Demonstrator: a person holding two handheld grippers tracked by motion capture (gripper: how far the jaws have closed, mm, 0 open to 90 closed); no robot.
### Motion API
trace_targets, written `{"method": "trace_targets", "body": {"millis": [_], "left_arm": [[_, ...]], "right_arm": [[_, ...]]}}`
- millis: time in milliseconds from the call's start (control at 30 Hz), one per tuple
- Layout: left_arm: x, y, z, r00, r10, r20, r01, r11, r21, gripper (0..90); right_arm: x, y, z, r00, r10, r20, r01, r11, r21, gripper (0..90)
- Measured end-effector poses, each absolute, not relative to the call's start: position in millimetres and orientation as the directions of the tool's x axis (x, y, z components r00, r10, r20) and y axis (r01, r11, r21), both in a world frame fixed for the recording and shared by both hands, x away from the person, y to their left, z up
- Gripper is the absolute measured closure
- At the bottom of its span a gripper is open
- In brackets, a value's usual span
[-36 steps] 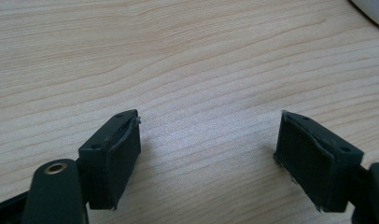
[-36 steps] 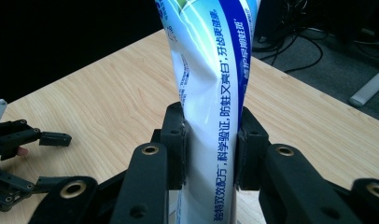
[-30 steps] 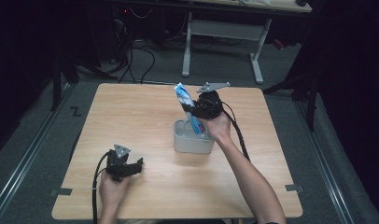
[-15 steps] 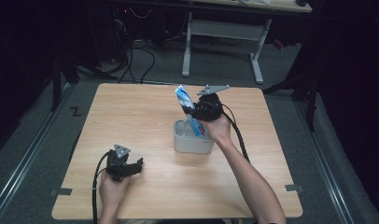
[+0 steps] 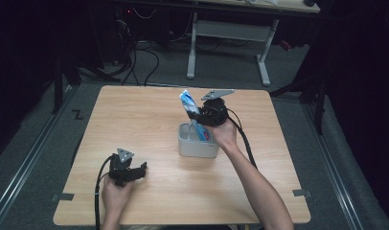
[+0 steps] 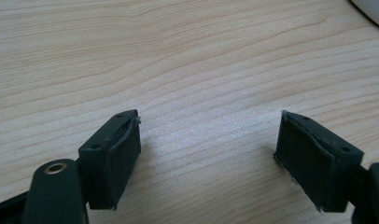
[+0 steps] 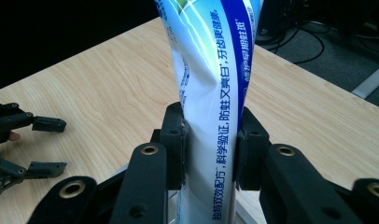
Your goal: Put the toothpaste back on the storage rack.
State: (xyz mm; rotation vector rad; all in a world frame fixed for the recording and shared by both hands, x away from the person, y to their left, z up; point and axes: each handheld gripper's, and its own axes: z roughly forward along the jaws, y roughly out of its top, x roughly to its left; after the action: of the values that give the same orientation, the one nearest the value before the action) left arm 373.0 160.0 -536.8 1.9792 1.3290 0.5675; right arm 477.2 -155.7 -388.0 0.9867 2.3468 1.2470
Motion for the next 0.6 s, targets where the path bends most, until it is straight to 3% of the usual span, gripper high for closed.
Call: {"method": "trace_targets", "body": {"millis": [600], "left_arm": [[373.0,160.0,-536.8,0.384,0.923,-0.014,0.628,-0.250,0.737,22.3]], "right_arm": [[472.0,-161.9,-394.9,-0.719,0.694,0.038,0.430,0.402,0.808,70.0]]}}
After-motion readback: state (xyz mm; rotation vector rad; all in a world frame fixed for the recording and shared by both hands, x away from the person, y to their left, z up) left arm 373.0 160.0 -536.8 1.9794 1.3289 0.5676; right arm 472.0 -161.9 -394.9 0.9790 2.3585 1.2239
